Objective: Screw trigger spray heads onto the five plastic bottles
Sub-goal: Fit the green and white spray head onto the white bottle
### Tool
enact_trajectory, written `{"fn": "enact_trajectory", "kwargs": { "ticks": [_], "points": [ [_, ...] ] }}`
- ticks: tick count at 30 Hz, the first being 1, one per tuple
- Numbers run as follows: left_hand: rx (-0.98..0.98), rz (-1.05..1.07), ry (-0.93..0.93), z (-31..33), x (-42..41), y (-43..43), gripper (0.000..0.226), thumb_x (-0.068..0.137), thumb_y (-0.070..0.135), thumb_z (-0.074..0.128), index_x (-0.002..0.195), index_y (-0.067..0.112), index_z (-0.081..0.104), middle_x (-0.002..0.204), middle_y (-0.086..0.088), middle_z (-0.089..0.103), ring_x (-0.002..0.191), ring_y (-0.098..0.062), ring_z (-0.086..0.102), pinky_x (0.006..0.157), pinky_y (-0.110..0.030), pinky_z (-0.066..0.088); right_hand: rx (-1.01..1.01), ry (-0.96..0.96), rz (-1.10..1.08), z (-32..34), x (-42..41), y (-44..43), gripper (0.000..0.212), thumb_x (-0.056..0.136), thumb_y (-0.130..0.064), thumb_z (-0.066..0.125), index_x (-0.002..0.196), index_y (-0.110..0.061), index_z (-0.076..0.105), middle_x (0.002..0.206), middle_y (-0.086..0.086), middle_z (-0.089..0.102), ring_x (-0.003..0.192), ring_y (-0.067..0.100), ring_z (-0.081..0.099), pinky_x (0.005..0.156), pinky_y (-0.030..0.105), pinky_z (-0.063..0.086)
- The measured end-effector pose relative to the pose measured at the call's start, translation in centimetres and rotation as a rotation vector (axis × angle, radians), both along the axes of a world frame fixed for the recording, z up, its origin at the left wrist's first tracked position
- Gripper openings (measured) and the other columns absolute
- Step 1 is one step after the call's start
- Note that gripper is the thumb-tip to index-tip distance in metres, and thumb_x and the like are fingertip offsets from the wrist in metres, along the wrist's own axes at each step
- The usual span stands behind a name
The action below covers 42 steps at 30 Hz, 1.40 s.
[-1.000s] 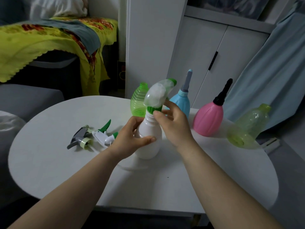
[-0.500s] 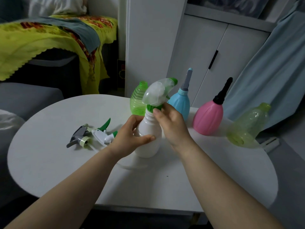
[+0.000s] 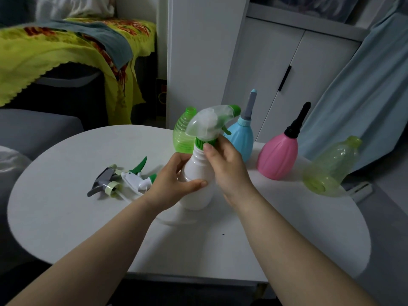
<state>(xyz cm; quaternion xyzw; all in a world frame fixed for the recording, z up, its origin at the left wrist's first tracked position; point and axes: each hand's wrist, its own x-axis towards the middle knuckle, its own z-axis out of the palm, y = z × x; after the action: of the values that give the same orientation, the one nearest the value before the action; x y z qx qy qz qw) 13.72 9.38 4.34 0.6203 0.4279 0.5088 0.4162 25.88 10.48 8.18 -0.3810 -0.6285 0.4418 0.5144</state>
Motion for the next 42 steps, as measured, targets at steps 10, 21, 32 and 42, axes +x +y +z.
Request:
{"fn": "enact_trajectory", "kwargs": {
  "ticks": [10,21,32,42],
  "points": [
    [0.04,0.018,0.042,0.0,0.1,-0.1,0.042,0.066,0.004,0.073,0.095,0.018,0.046,0.088,0.012,0.055,0.074,0.015,0.053,0.066,-0.002,0.041,-0.041,0.057,-0.117,-0.9,-1.1,-0.4,0.05,0.076,-0.03,0.057,0.121,-0.012,0.044,0.124,0.008,0.056,0.113,0.018,0.054,0.095,0.026,0.045],
    [0.003,0.006,0.007,-0.1,0.0,-0.1,0.043,0.066,0.005,0.073,0.091,0.026,0.045,0.091,0.011,0.056,0.086,-0.002,0.053,0.072,-0.008,0.043,-0.043,0.175,-0.027,0.3,0.1,0.8,0.035,0.067,-0.015,0.066,0.1,-0.018,0.054,0.092,-0.001,0.061,0.088,0.013,0.059,0.083,0.025,0.048],
    [-0.011,-0.001,0.018,0.0,0.1,0.0,0.044,0.067,0.008,0.073,0.088,0.032,0.044,0.091,0.014,0.055,0.084,0.001,0.054,0.068,-0.003,0.043,0.054,0.014,-0.079,0.9,0.7,1.0,0.032,0.068,-0.002,0.07,0.086,-0.02,0.051,0.083,-0.007,0.058,0.077,0.0,0.058,0.075,0.015,0.047],
    [-0.014,-0.007,0.066,0.0,-0.1,0.2,0.046,0.066,0.011,0.075,0.085,0.037,0.043,0.09,0.014,0.055,0.083,0.0,0.052,0.068,-0.005,0.042,-0.106,-0.012,0.218,2.2,2.5,1.9,0.029,0.078,0.003,0.056,0.083,-0.026,0.062,0.072,-0.02,0.071,0.078,-0.005,0.063,0.071,0.01,0.047]
  ]
}}
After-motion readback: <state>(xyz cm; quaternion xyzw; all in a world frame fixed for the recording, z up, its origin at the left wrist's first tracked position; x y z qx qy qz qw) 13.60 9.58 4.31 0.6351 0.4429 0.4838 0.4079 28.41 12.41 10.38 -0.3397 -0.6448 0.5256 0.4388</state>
